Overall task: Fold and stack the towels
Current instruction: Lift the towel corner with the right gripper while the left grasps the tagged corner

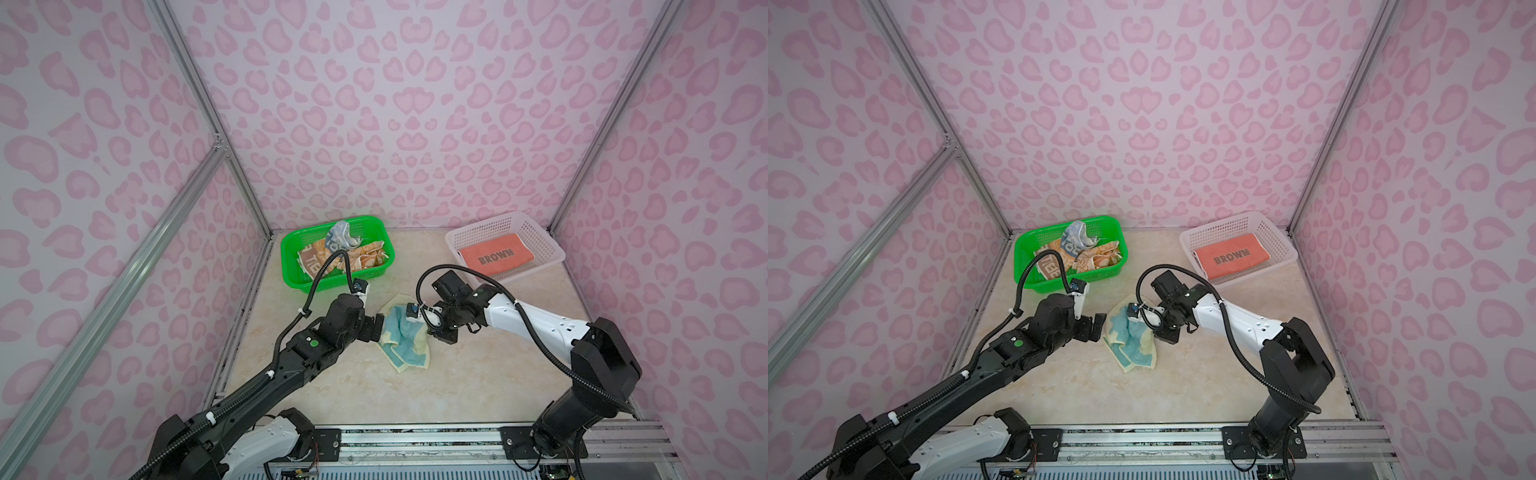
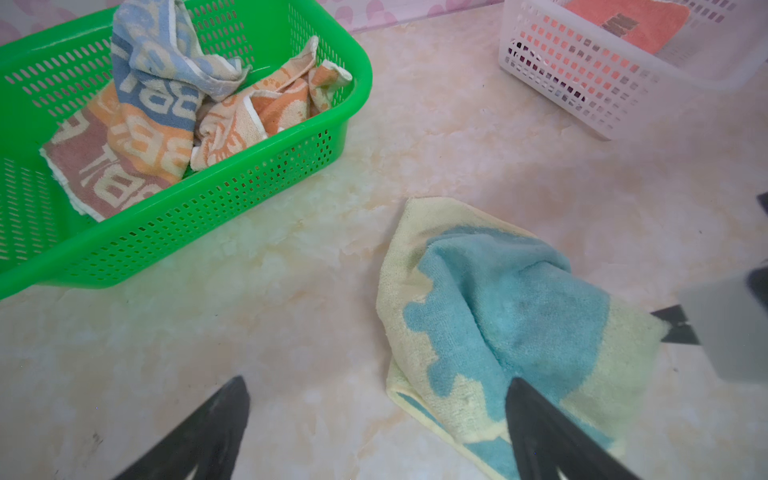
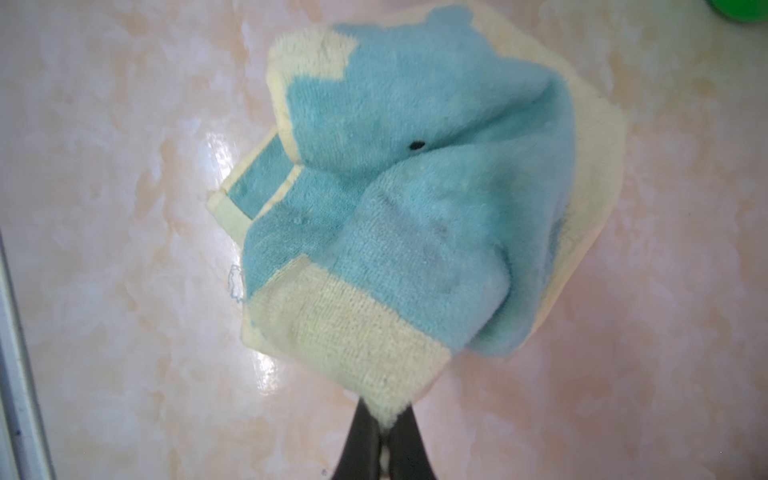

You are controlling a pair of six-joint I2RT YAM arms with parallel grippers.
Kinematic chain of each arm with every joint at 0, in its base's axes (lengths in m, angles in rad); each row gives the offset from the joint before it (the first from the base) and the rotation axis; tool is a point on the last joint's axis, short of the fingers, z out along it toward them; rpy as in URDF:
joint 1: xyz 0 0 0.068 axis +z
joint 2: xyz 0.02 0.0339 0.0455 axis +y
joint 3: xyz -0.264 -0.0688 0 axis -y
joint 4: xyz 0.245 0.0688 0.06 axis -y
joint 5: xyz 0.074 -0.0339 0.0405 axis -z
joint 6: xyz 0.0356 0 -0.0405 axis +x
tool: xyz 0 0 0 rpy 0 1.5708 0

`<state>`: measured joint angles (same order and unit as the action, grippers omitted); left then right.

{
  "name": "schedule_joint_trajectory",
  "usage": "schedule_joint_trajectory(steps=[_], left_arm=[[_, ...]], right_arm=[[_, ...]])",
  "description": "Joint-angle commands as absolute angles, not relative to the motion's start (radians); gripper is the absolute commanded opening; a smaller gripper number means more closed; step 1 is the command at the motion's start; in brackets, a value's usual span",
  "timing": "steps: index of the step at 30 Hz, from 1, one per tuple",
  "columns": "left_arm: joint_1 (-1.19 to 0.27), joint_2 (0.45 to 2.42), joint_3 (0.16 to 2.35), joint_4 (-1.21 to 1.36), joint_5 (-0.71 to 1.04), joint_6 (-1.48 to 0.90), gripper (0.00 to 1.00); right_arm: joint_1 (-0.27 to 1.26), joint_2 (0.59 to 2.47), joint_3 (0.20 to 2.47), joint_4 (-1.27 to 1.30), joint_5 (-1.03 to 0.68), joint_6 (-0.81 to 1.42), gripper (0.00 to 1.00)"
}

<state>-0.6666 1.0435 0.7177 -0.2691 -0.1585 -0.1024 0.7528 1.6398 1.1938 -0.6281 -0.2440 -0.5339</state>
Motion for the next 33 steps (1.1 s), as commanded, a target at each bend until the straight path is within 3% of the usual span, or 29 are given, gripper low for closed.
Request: schedule_joint_trajectory(steps=[1, 9, 21, 33], left_arm=[[-0.671, 1.048, 0.702, -0.225, -0.147, -0.068, 0.98], [-0.750, 1.034, 0.639, -0.133, -0.165, -0.010, 0.98], [-0.894, 0.942, 0.581, -0.083, -0.134, 0.081, 0.98], [-1.113, 1.109, 0.534, 0.072, -0.426, 0.329, 0.98]], right_arm=[[0.752, 1.673, 1.267, -0.714, -0.307, -0.280, 0.00], [0.742, 1.762, 1.434, -0.769, -0.306, -0.005, 0.00], [0.742, 1.844, 1.578, -0.825, -0.333, 0.102, 0.00], [0.727, 1.887, 1.602, -0.831, -0.355, 0.104, 0.00]])
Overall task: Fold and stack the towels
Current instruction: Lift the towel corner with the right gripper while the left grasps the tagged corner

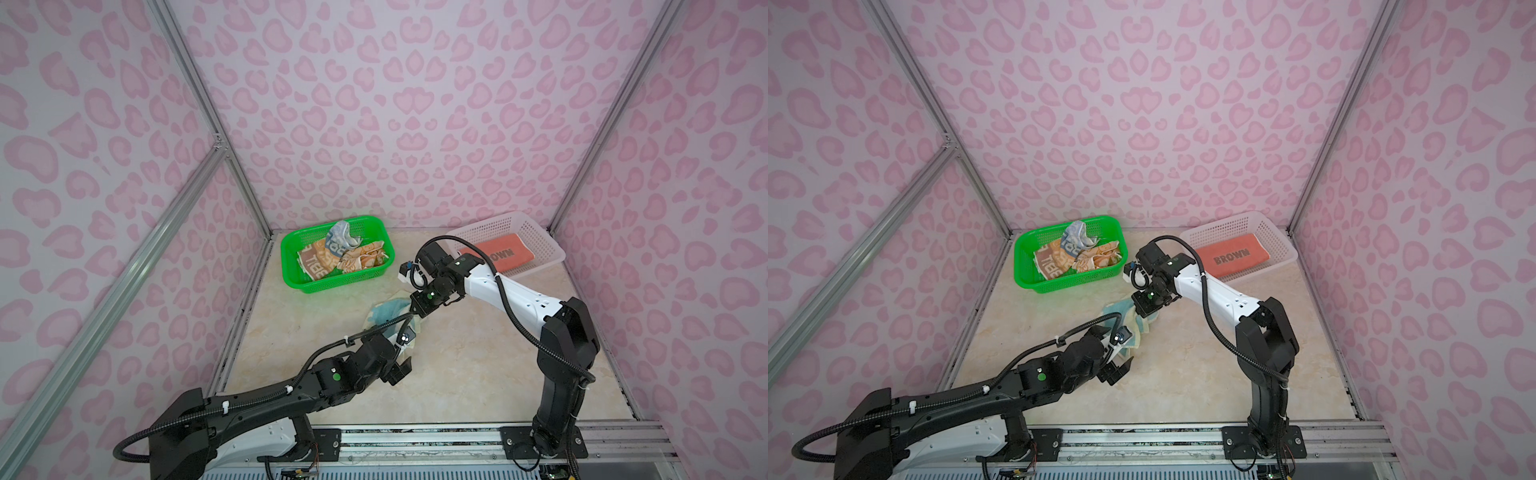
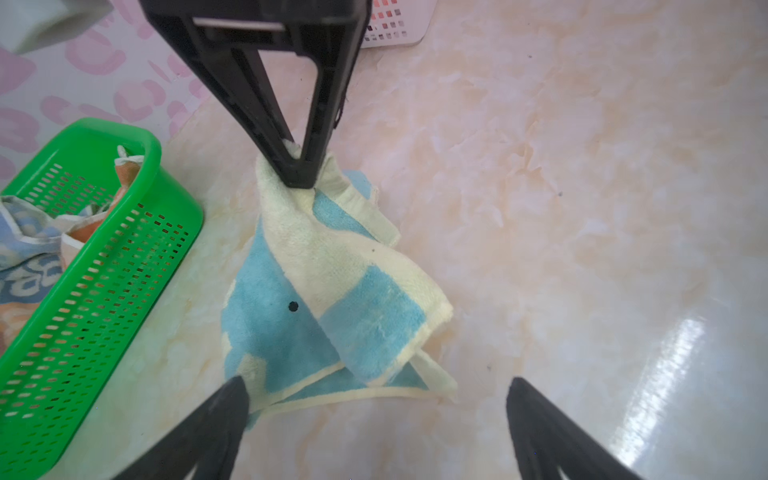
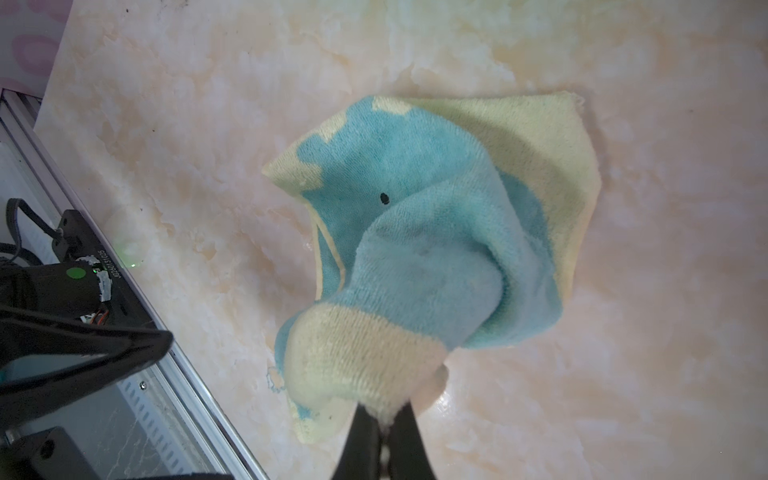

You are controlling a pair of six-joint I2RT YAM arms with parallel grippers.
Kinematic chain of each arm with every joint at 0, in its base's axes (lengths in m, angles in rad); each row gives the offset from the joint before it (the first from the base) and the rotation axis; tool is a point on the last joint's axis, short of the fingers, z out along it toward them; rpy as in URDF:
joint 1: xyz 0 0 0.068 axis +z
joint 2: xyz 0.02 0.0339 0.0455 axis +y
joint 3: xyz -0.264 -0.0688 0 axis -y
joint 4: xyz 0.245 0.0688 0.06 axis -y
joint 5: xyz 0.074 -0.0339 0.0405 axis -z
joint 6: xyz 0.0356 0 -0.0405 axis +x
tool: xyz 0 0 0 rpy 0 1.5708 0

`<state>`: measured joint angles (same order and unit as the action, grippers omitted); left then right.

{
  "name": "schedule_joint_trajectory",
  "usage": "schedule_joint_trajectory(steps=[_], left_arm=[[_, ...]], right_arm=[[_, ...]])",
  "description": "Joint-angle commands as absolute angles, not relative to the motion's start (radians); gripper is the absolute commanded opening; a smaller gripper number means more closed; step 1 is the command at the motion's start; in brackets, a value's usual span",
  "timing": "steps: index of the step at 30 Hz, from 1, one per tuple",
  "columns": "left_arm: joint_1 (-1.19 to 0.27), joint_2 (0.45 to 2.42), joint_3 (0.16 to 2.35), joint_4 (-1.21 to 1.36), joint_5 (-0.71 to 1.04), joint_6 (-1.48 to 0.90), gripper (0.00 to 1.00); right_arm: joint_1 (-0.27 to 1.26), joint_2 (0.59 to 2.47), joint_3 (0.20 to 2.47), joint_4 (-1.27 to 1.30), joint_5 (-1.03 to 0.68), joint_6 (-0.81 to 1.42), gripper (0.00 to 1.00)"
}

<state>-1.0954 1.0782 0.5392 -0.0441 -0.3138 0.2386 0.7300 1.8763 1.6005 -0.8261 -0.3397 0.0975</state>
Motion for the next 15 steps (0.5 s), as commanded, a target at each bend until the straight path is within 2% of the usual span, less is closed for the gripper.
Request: schedule_joint_trajectory(steps=[1, 6, 15], left_arm=[[-1.120, 1.127, 0.532, 0.092, -0.448, 0.346, 0.98], [-1.155, 1.231, 0.524, 0.219, -0.540, 0.447, 0.98], [-1.172, 1.327, 0.538, 0.332, -0.575, 0.523, 0.98]], right_arm=[[0.724, 1.887, 1.600, -0.829, -0.357, 0.105, 0.00], [0.716, 1.887, 1.594, -0.820, -0.369, 0.106, 0.00], [0.709, 1.885, 1.591, -0.813, -0.383, 0.102, 0.00]])
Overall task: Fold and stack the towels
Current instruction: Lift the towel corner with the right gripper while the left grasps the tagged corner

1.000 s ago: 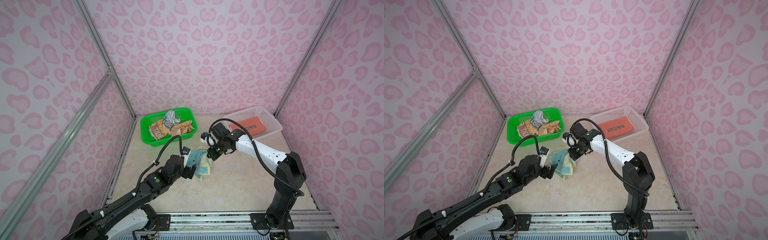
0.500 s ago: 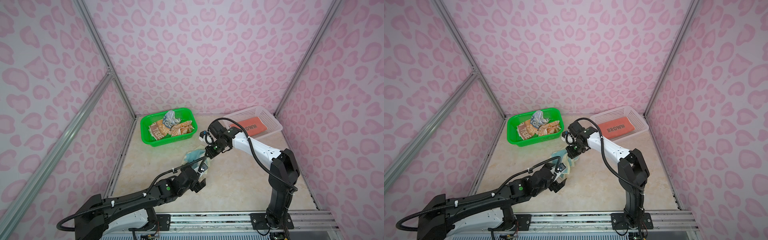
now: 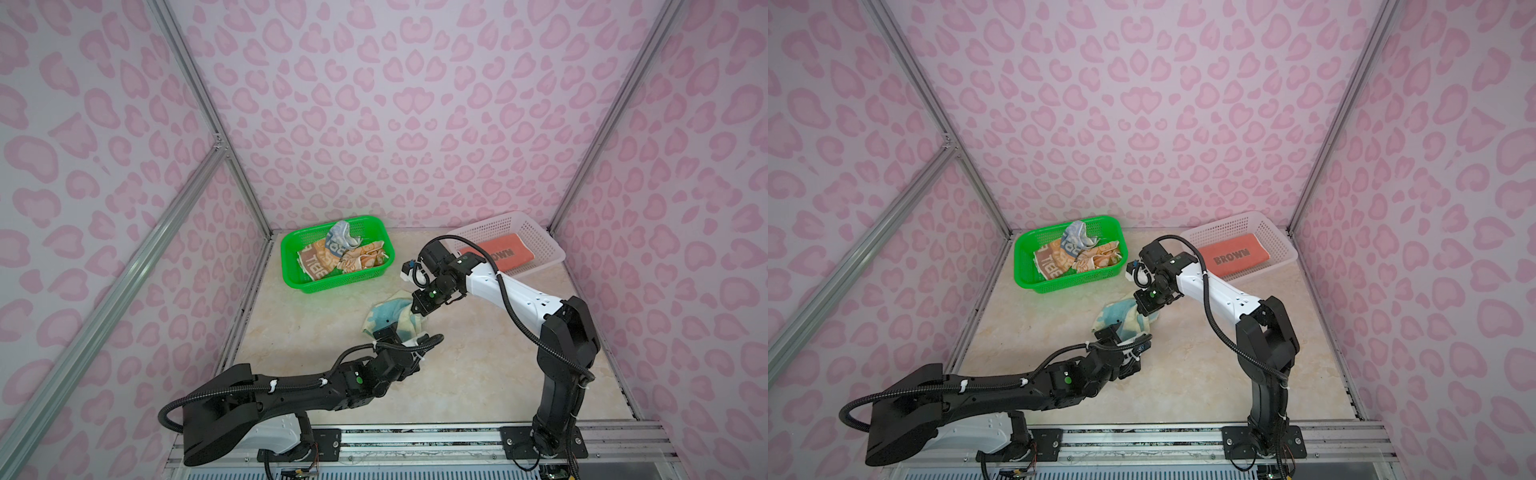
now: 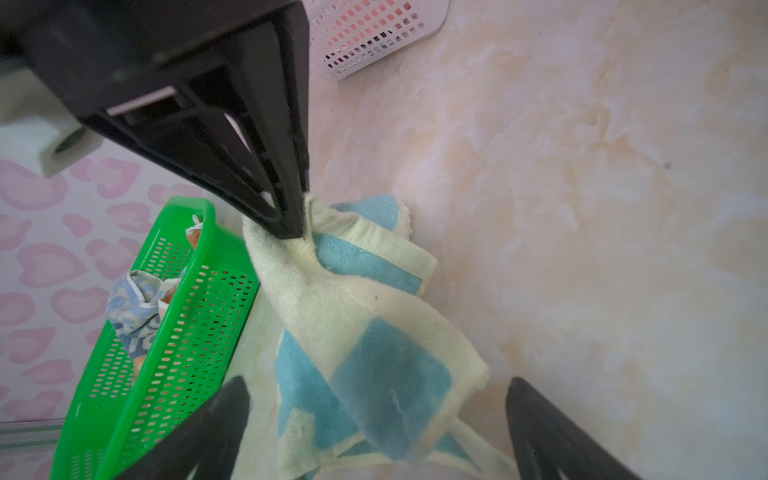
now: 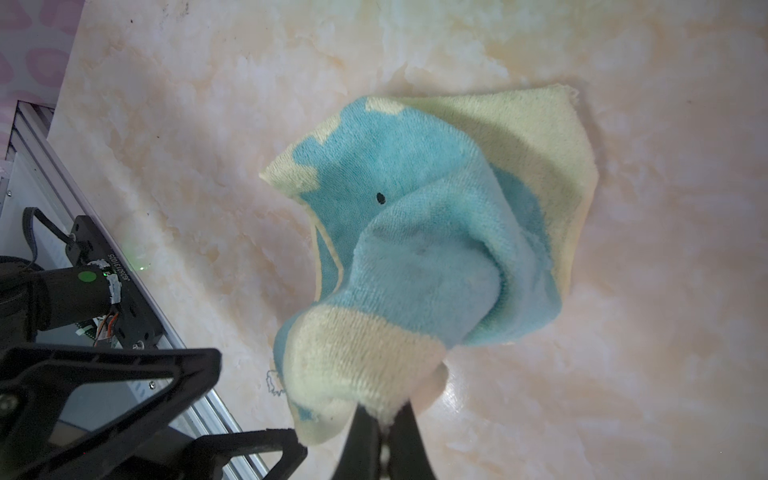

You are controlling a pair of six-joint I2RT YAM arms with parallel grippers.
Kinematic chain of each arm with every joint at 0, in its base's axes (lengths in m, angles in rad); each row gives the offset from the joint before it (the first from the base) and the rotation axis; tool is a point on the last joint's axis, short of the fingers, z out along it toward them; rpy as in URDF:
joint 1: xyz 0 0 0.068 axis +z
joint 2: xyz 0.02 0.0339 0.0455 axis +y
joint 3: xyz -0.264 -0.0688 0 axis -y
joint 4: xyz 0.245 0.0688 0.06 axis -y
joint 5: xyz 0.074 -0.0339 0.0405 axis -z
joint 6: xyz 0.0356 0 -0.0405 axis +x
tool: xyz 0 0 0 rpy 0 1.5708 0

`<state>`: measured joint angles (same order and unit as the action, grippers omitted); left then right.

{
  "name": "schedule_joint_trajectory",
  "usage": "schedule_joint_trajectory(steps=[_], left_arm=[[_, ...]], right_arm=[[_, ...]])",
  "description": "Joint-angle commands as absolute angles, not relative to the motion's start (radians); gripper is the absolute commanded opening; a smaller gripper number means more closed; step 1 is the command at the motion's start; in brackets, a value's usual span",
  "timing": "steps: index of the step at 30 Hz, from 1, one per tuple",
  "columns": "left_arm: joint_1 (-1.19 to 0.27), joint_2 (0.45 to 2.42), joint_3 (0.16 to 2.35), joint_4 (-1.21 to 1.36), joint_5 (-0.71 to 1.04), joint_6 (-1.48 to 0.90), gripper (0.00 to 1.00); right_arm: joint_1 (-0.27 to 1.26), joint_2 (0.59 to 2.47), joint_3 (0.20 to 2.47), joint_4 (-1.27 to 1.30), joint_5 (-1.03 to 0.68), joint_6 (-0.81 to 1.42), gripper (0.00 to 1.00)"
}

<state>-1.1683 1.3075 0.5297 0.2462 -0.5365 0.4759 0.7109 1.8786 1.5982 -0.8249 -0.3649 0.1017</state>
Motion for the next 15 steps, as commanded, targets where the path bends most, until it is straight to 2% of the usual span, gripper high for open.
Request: schedule_joint_trajectory(steps=[1, 7, 10, 13, 15], left_arm=[[-1.173, 1.337, 0.542, 0.333, -0.576, 0.531, 0.98], [-1.182, 1.417, 0.571, 0.343, -0.619, 0.580, 1.00], [-1.183, 1.444, 0.572, 0.386, -0.648, 0.596, 0.97], [-1.181, 1.457, 0.576, 0.399, -0.661, 0.604, 0.89], [-1.182, 1.459, 0.579, 0.401, -0.659, 0.606, 0.81]], right_arm=[[0.710, 1.884, 1.590, -0.812, -0.385, 0.103, 0.00], [0.707, 1.882, 1.588, -0.814, -0.391, 0.100, 0.00], [0.708, 1.880, 1.588, -0.816, -0.392, 0.098, 0.00], [0.708, 1.875, 1.585, -0.817, -0.391, 0.097, 0.00], [0.708, 1.873, 1.583, -0.818, -0.390, 0.095, 0.00]])
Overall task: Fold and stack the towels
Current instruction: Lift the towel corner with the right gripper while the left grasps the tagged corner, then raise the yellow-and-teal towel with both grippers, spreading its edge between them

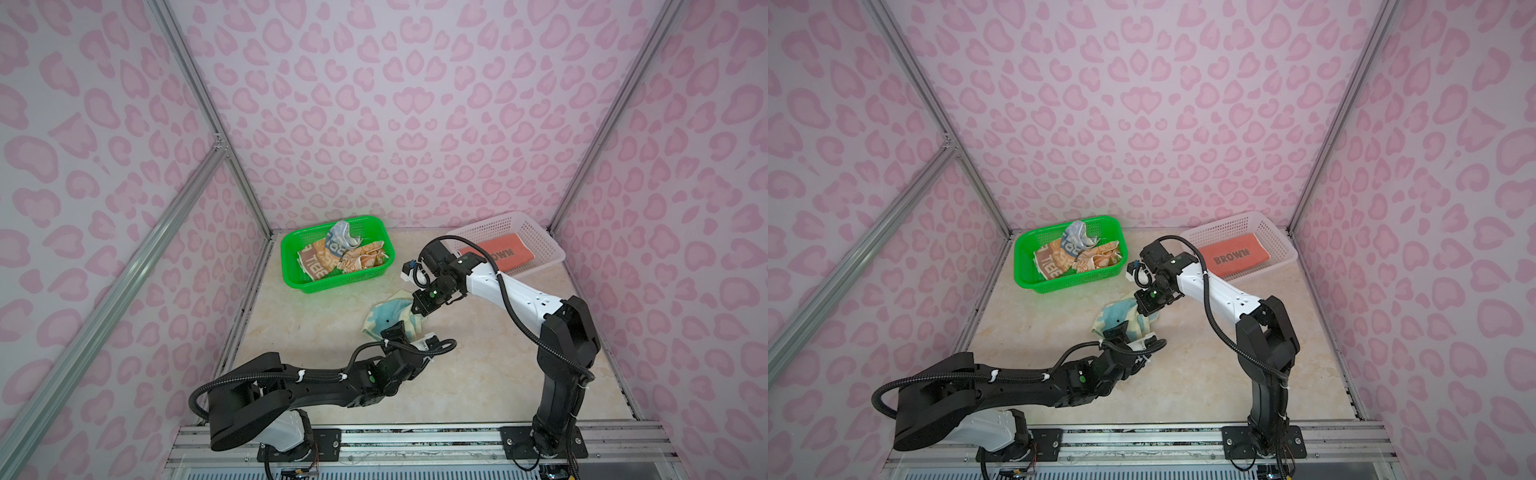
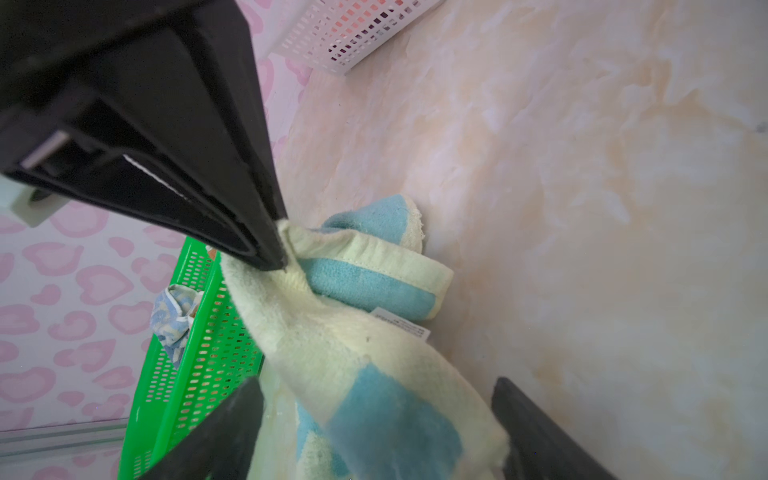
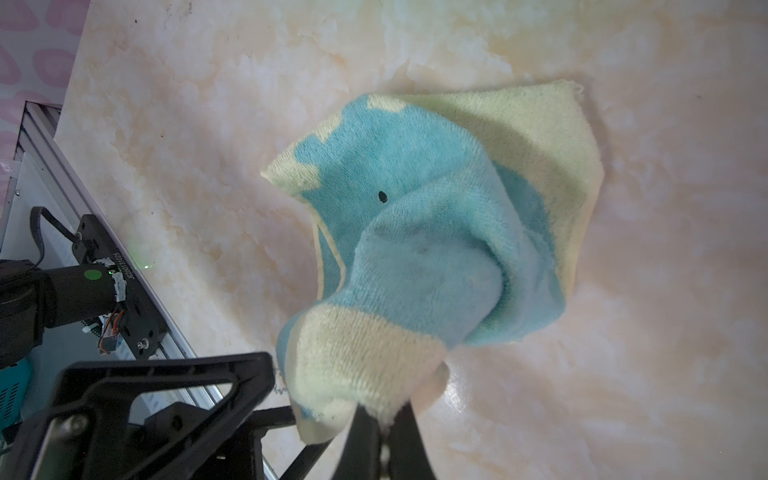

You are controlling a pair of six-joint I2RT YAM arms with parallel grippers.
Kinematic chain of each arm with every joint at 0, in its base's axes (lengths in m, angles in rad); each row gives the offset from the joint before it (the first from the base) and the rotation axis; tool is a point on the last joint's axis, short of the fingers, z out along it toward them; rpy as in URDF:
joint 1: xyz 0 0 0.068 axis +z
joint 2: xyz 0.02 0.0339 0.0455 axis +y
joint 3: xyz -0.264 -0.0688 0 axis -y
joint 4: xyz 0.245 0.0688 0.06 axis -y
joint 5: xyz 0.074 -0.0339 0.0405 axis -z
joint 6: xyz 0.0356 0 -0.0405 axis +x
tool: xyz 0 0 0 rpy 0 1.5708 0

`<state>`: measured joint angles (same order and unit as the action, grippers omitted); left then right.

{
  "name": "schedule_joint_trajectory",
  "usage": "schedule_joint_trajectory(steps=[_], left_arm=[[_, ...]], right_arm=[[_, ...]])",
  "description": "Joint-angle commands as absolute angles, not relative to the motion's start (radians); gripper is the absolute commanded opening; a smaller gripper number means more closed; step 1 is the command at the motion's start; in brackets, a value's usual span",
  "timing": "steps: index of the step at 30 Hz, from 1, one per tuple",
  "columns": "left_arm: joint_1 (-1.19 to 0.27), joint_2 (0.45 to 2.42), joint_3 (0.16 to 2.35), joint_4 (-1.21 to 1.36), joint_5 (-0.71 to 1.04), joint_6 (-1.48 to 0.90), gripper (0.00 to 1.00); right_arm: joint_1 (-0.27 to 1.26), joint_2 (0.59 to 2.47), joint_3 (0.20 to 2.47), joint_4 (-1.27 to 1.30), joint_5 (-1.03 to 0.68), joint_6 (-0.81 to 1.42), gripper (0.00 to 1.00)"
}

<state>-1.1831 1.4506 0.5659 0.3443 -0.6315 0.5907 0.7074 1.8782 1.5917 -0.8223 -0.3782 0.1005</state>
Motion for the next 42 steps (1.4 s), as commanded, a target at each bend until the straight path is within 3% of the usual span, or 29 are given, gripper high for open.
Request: schedule_joint_trajectory(steps=[1, 6, 9, 10, 16, 21, 30, 37, 42], left_arm=[[-1.181, 1.459, 0.579, 0.401, -0.657, 0.607, 0.77], [-1.182, 1.460, 0.585, 0.397, -0.659, 0.605, 0.40], [-1.183, 1.446, 0.588, 0.385, -0.654, 0.591, 0.07], [-1.181, 1.437, 0.588, 0.379, -0.652, 0.585, 0.03], [-1.139, 1.345, 0.615, 0.231, -0.577, 0.493, 0.03], [-1.051, 1.263, 0.655, 0.061, -0.431, 0.362, 0.03], [-0.963, 1.195, 0.634, 0.020, -0.313, 0.257, 0.03], [-0.922, 1.203, 0.715, -0.064, -0.333, 0.171, 0.03], [-0.896, 1.255, 0.777, -0.125, -0.354, 0.128, 0.03]], right_arm=[[0.708, 1.872, 1.584, -0.819, -0.390, 0.094, 0.00], [0.706, 1.873, 1.583, -0.819, -0.388, 0.091, 0.00], [0.704, 1.878, 1.582, -0.818, -0.383, 0.090, 0.00], [0.704, 1.879, 1.583, -0.818, -0.381, 0.089, 0.00], [0.698, 1.883, 1.558, -0.791, -0.360, 0.069, 0.03], [0.697, 1.880, 1.475, -0.694, -0.359, 0.041, 0.14], [0.682, 1.831, 1.294, -0.445, -0.365, 0.015, 0.40], [0.673, 1.648, 1.039, -0.165, -0.261, 0.027, 0.45], [0.673, 1.614, 0.948, -0.116, -0.218, 0.141, 0.45]])
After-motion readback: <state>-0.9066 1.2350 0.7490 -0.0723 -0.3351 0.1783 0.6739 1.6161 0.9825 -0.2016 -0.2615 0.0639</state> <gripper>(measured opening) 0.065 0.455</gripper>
